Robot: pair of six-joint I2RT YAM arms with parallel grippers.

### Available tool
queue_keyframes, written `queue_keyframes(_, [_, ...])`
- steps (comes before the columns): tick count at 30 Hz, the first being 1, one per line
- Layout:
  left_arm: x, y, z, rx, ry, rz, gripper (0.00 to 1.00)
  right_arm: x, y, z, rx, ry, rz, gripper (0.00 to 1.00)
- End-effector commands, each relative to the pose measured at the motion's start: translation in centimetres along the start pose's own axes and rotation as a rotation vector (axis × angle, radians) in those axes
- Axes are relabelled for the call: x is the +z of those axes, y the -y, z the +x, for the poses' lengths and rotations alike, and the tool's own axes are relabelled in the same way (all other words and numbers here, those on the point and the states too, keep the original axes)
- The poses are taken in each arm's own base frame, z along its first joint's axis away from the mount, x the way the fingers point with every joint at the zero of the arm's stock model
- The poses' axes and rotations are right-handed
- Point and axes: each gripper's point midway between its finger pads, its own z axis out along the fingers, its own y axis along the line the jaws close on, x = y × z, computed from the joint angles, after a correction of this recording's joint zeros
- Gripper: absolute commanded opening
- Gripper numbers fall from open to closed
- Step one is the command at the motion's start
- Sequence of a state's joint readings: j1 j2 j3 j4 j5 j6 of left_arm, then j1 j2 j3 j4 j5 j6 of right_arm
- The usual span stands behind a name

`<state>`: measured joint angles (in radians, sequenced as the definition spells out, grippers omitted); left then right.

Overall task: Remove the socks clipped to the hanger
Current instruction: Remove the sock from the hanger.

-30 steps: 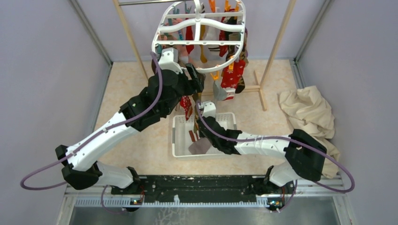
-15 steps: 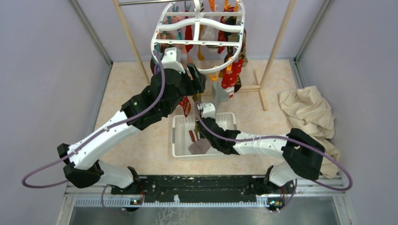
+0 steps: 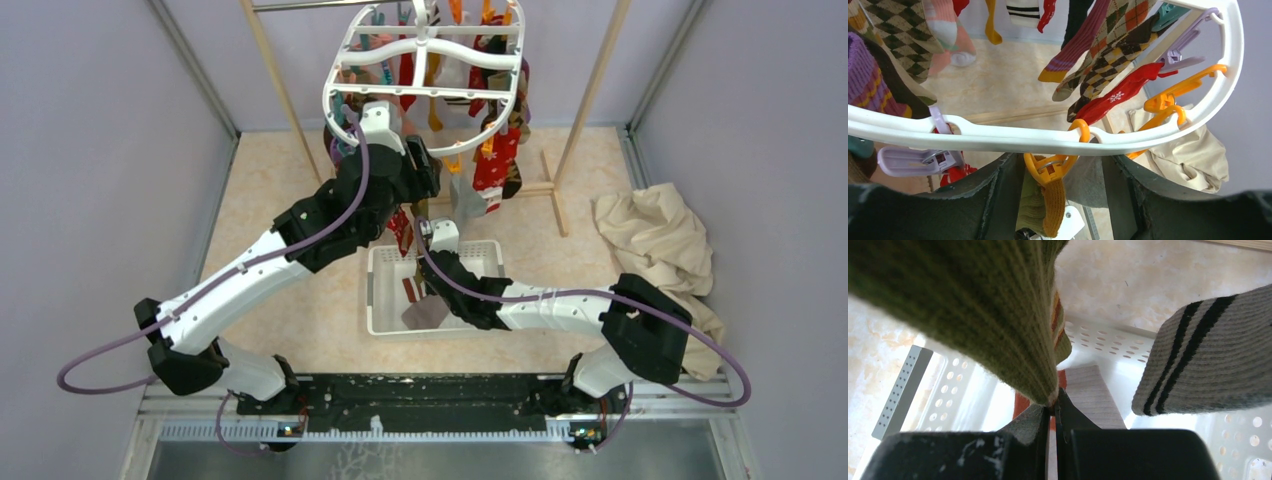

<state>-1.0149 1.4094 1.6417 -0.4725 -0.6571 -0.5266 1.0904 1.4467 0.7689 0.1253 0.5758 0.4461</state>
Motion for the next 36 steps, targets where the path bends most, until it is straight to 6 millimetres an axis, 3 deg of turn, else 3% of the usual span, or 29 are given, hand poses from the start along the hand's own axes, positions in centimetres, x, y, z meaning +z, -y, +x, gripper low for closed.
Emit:
queue_keyframes(1, [-0.3,0.1,-1.5,0.01,0.034,-0.014,0.62,-0.3,-1.1,-2.1,0.021,0.047,-0.019,0.0])
queue_keyframes(11, [0.0,-0.2,-2.3,0.021,0.056,-0.033,0.46,-0.4,-0.8,-1.6,0.023,0.041,-0.015,0.0])
queue_keyframes(21, [0.4,-0.6,-2.4,0.019,0.05,-0.031,0.18,-0.5,-0.6,-1.4,0.022,0.039,-0.011,0.0])
queue_keyframes(30, [0.0,-0.7,-2.6,0.013,0.052,-0.02,0.16,-1.6,0.2,-0.8,0.019,0.027,-0.024,0.0])
queue_keyframes(36, [-0.1,-0.5,-2.0,0.014,0.031,0.003,0.3,-3.0,1.2,0.6,0.006,-0.003,-0.042,0.0])
